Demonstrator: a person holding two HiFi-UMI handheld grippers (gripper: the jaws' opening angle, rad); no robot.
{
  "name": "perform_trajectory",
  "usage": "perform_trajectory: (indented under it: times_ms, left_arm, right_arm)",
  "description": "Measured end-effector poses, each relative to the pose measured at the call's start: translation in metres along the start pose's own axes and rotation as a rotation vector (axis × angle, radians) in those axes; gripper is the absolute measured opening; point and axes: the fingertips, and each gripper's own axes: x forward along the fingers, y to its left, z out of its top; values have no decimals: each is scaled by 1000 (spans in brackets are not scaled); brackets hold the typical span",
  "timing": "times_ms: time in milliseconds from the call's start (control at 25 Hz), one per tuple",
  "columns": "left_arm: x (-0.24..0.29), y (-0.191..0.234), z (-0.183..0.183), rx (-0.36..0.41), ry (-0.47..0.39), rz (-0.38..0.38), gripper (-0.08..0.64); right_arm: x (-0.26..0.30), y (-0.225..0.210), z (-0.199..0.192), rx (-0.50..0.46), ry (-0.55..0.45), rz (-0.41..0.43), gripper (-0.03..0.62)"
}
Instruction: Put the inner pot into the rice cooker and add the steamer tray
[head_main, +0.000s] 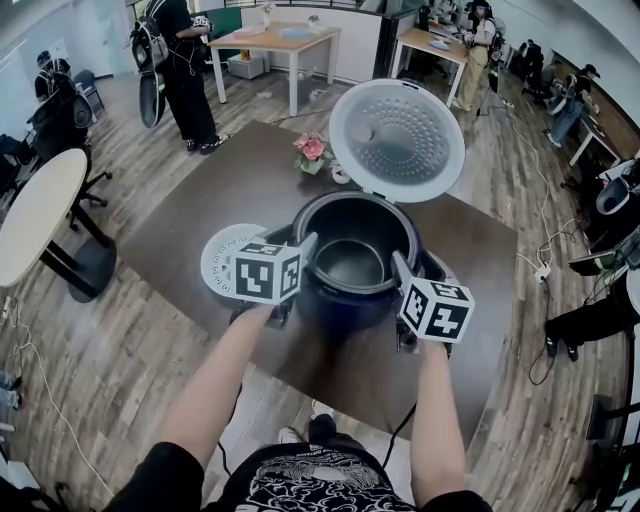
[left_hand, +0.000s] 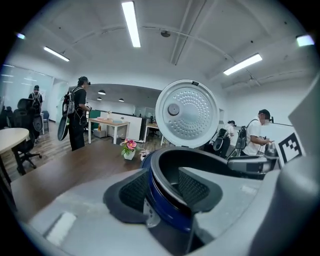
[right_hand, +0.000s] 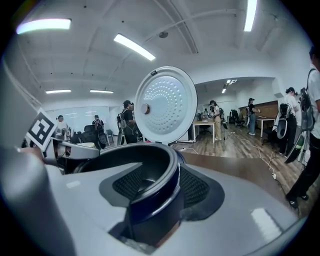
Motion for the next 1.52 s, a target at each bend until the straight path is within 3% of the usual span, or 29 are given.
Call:
perform_trajectory:
  times_ms: [520, 680, 1040, 1520]
  left_arm:
    - [-51, 16, 6, 30, -57, 45, 194]
    - [-85, 32, -3, 4, -85, 75, 215]
    - [-178, 77, -37, -45, -141, 188, 233]
    - [-277, 154, -82, -96, -137, 346, 287]
  right_arm:
    - [-31, 35, 26, -38, -80, 42, 242]
    - [-44, 60, 22, -56, -89, 78, 251]
    - [-61, 155, 15, -110, -109, 213, 282]
    - [-43, 286, -9, -145, -70, 423, 331]
